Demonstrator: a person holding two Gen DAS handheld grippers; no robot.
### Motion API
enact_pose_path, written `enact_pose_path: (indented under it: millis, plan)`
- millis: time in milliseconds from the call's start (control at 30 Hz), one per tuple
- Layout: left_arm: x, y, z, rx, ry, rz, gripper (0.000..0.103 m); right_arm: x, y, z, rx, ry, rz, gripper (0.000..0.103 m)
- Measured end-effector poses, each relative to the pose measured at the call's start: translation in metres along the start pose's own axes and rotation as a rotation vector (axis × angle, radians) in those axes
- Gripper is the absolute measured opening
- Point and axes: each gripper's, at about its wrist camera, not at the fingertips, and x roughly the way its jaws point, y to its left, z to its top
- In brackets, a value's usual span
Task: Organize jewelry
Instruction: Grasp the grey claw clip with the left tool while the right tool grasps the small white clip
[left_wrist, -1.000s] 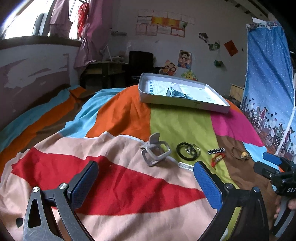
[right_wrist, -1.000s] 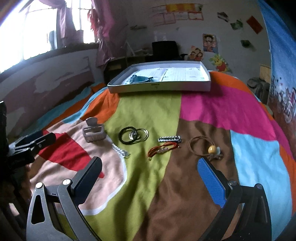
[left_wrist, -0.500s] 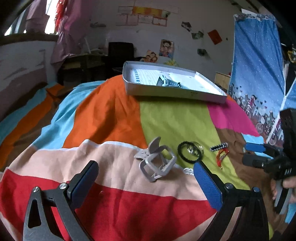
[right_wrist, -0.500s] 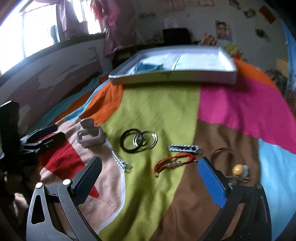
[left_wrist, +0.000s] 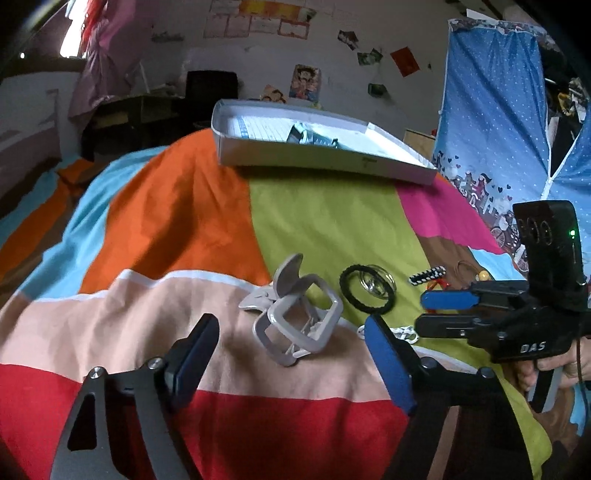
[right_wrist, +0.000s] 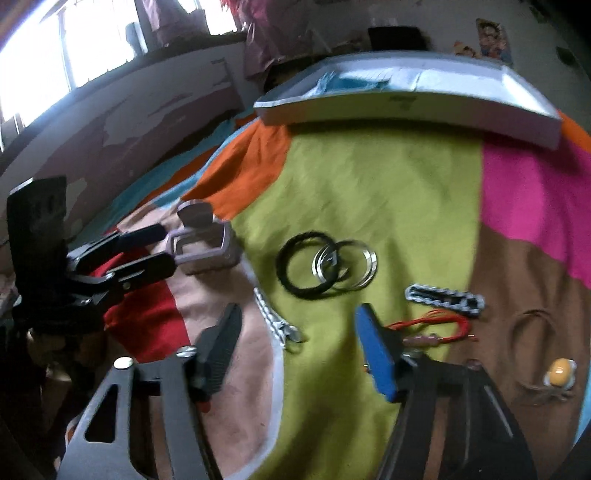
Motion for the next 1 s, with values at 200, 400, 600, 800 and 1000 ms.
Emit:
enact_pose_path:
  millis: [200,400,600,800,1000]
  plan:
    - [0.013,0.002,0.004,0.002,0.035,0.003,0.079,0.020,0.002,0.001,0.016,0.054,0.022,0.041]
    - [0.013,0.004,0.005,0.003,0.035,-0.024,0.065,0.032,0.008,0.001,-0.010,0.098,0.025,0.021]
    - [0.013,0.001,0.005,0.017,0.051,-0.049,0.049,0.028,0.013,-0.002,-0.021,0.104,0.012,0.020]
    - [0.014,-0.003,0.004,0.030,0.066,-0.065,0.046,0.027,0.014,-0.007,-0.025,0.110,-0.006,0.020]
    - [0.011,-0.009,0.001,0.009,0.088,-0.066,0.041,0.027,0.018,-0.008,-0.022,0.121,-0.028,0.012]
